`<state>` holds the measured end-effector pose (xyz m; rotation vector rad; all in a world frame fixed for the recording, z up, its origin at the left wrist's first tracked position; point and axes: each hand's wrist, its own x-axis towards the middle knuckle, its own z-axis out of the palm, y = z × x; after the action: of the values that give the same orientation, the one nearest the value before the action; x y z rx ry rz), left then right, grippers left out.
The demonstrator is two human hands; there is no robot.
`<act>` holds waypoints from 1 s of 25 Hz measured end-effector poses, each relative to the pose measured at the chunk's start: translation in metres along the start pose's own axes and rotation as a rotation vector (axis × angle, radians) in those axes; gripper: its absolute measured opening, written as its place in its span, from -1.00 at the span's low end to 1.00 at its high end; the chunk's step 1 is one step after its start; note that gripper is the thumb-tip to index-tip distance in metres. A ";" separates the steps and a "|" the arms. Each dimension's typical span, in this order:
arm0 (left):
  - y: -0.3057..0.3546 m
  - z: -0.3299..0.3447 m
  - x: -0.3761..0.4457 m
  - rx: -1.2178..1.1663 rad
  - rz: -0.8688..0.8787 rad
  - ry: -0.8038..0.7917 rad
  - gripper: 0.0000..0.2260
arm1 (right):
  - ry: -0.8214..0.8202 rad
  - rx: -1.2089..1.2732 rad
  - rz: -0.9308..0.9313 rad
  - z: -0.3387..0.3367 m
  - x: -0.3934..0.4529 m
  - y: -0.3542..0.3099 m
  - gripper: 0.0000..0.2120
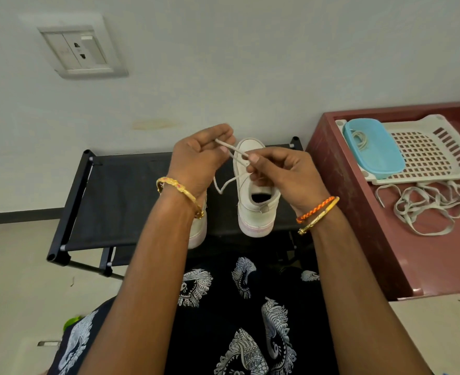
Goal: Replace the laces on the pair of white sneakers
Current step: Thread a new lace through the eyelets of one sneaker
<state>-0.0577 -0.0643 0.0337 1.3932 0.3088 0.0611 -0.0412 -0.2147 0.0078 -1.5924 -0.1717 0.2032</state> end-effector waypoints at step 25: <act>-0.052 0.042 0.020 0.759 0.346 0.104 -0.91 | 0.280 -0.409 -0.023 -0.020 0.020 0.033 -0.94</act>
<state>-0.0352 -0.1097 -0.0146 2.1931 0.1742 0.3291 -0.0173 -0.2307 -0.0253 -2.0042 -0.0121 -0.0805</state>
